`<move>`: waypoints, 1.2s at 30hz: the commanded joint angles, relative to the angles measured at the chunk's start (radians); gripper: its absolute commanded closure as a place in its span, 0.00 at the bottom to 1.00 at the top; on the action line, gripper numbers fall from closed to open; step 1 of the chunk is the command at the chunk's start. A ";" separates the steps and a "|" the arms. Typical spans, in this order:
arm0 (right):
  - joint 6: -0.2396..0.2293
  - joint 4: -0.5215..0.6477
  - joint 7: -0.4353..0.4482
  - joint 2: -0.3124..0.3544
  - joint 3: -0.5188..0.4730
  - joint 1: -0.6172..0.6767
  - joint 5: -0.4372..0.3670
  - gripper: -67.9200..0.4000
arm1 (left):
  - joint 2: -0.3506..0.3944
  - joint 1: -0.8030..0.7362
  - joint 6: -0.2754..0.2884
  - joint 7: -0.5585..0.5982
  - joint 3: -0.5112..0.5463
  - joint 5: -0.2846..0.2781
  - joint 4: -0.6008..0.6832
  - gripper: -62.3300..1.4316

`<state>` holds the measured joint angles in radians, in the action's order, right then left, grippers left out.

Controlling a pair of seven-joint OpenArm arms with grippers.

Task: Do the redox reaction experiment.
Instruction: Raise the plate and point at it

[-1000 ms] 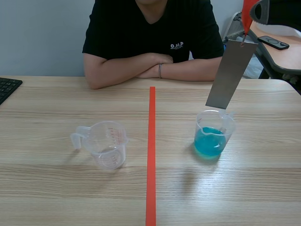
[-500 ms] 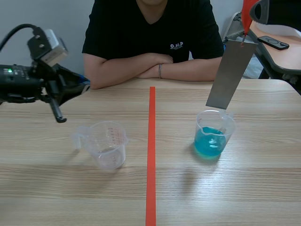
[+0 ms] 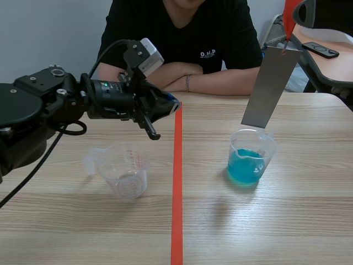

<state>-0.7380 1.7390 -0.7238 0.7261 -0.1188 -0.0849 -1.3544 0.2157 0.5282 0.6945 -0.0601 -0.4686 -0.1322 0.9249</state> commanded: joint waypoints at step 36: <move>-0.008 0.007 0.012 0.016 -0.014 -0.018 -0.038 0.97 | -0.165 0.021 0.002 -0.045 -0.084 -0.070 0.001 0.93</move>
<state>-0.7376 1.7390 -0.7238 0.7261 -0.1188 -0.0849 -1.3602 0.0555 0.5373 0.6945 -0.1165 -0.5522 -0.1913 0.9047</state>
